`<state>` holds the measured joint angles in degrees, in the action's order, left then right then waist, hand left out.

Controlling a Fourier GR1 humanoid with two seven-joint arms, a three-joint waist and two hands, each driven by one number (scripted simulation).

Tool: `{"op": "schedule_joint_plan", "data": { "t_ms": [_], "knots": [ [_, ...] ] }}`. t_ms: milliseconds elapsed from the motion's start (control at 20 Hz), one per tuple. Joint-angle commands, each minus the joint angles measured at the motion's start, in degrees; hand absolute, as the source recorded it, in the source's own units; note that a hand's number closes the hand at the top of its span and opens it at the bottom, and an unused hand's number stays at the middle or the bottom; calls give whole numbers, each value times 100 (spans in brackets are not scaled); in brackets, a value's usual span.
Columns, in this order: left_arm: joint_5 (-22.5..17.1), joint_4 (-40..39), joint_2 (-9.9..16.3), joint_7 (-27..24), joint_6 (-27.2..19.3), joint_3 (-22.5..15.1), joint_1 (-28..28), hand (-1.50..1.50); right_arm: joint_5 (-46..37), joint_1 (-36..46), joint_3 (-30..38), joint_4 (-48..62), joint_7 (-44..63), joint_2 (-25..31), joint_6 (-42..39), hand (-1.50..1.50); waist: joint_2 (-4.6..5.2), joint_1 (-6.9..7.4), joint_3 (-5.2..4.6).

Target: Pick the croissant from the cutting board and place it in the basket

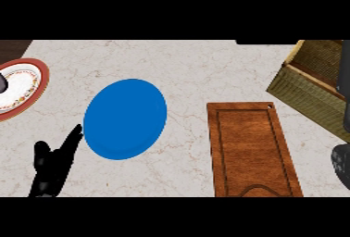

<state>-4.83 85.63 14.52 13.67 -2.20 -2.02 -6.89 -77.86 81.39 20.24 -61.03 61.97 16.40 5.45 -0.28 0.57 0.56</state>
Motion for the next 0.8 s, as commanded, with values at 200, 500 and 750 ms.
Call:
{"op": "schedule_joint_plan", "data": {
  "t_ms": [200,500,750],
  "knots": [
    [56,-417,-148,96,12,-45,-169,0,159,-306,438,497,-196,675,-127,150,44,-39,-58],
    [7,-467,-266,162,24,-15,-120,0,542,-750,643,540,-620,706,285,150,45,-31,-57],
    [-23,-212,-145,272,146,44,-109,0,1010,-979,1115,857,-1038,1022,838,150,52,7,-54]
  ]
}}
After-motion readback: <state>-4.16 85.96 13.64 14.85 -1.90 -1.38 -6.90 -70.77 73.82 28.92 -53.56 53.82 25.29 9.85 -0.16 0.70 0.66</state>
